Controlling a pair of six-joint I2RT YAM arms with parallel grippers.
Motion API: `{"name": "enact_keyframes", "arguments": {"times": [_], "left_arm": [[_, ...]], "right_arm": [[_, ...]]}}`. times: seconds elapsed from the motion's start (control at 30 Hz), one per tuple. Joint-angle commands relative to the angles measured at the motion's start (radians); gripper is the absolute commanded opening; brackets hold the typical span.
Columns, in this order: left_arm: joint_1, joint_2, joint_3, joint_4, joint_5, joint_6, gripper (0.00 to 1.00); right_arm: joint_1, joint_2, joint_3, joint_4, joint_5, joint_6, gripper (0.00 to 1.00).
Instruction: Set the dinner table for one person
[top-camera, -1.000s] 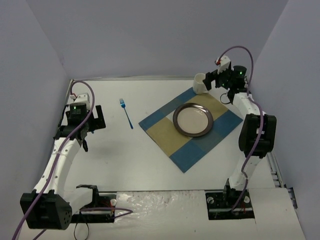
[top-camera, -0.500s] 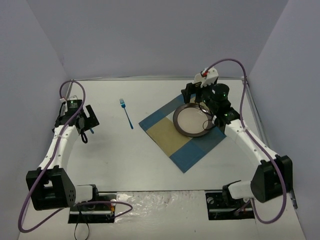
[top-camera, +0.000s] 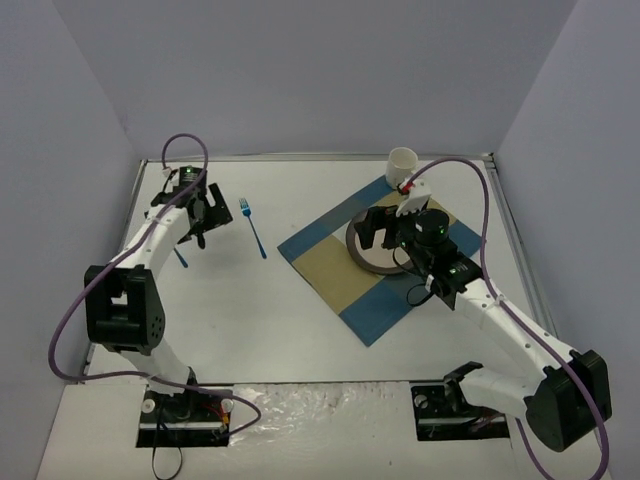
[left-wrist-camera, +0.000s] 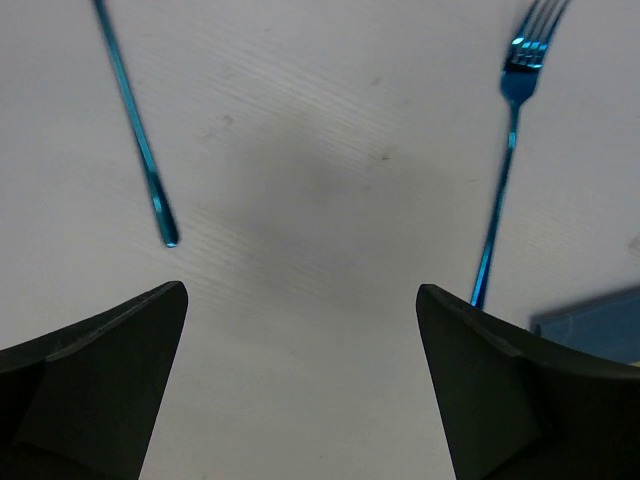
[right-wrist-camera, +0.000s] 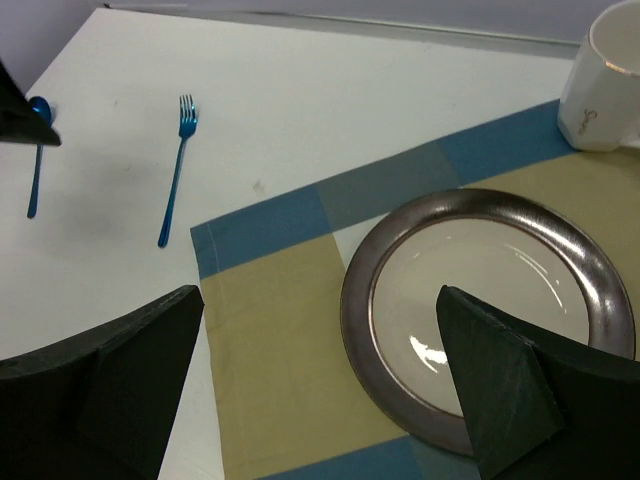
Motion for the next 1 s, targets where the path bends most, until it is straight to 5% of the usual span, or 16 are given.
{"name": "enact_keyframes", "arguments": {"times": [0.0, 0.17, 0.4, 0.97], "left_arm": [[-0.089, 0.098, 0.147, 0.019, -0.065, -0.090, 0.94], [-0.131, 0.282, 0.299, -0.003, -0.096, -0.159, 0.86], [-0.160, 0.459, 0.466, -0.030, -0.088, -0.173, 0.62], [-0.185, 0.588, 0.519, -0.009, -0.039, -0.178, 0.34]], "right_arm": [[0.015, -0.071, -0.021, 0.032, 0.012, 0.041, 1.00], [0.021, -0.120, -0.067, 0.004, -0.002, 0.040, 1.00], [0.022, -0.190, -0.120, -0.037, -0.004, 0.016, 1.00], [0.022, -0.218, -0.137, -0.060, -0.028, 0.005, 1.00]]}}
